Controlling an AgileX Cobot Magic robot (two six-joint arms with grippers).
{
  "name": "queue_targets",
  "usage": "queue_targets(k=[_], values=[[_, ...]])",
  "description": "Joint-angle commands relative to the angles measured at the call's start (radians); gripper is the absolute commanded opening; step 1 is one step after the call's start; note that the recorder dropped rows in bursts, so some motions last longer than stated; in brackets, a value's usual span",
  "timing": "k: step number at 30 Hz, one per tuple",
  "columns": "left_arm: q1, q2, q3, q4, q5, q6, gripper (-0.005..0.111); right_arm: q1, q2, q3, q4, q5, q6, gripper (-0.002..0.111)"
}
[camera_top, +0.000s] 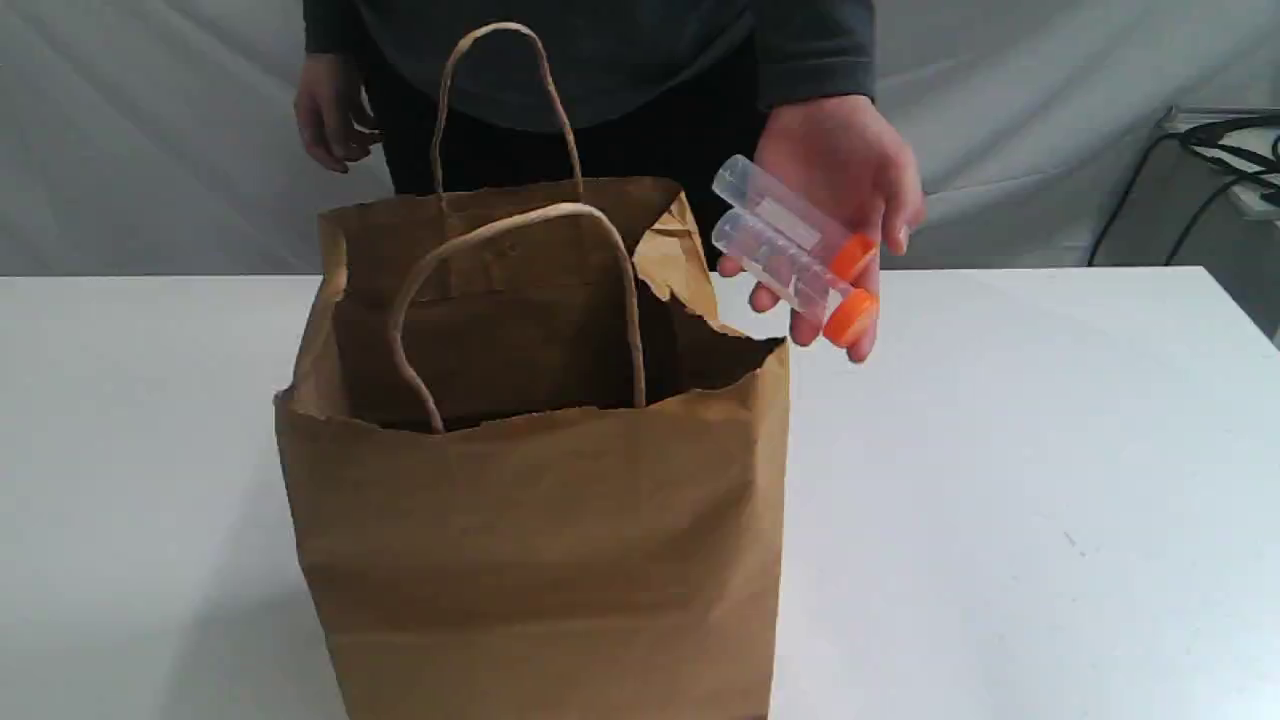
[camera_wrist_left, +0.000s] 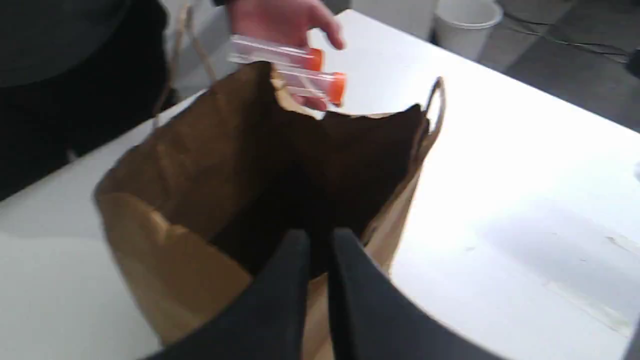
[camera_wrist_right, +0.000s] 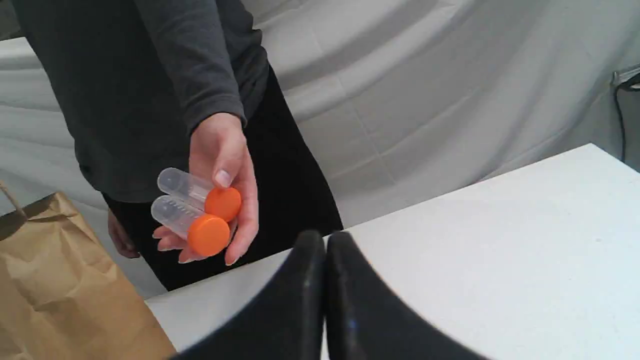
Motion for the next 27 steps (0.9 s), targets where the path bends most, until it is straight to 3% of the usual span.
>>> queue_targets(k=[1,6,13,17,23,27], values=[[-0.002,0.084,-0.013,-0.082,0.064,0.077,0.027,-0.006,-0.003,0.004,-0.013,-0.007,-0.004,0.0],[-0.002,0.136,-0.013,-0.112,0.073,0.143,0.05,-0.006,-0.003,0.004,-0.013,-0.007,-0.004,0.0],[-0.008,0.136,-0.013,-0.227,0.073,0.225,0.052,-0.006,-0.003,0.004,-0.013,-0.003,-0.004,0.0],[-0.099,0.136,-0.013,-0.183,0.064,0.245,0.052,-0.006,-0.003,0.004,-0.013,-0.001,-0.002,0.0],[-0.31,0.146,-0.013,0.006,-0.174,0.213,0.052,-0.006,-0.003,0.004,-0.013,-0.001,-0.002,0.0],[-0.377,0.187,-0.013,0.014,-0.244,0.202,0.052,-0.006,-0.003,0.004,-0.013,-0.001,-0.002,0.0]])
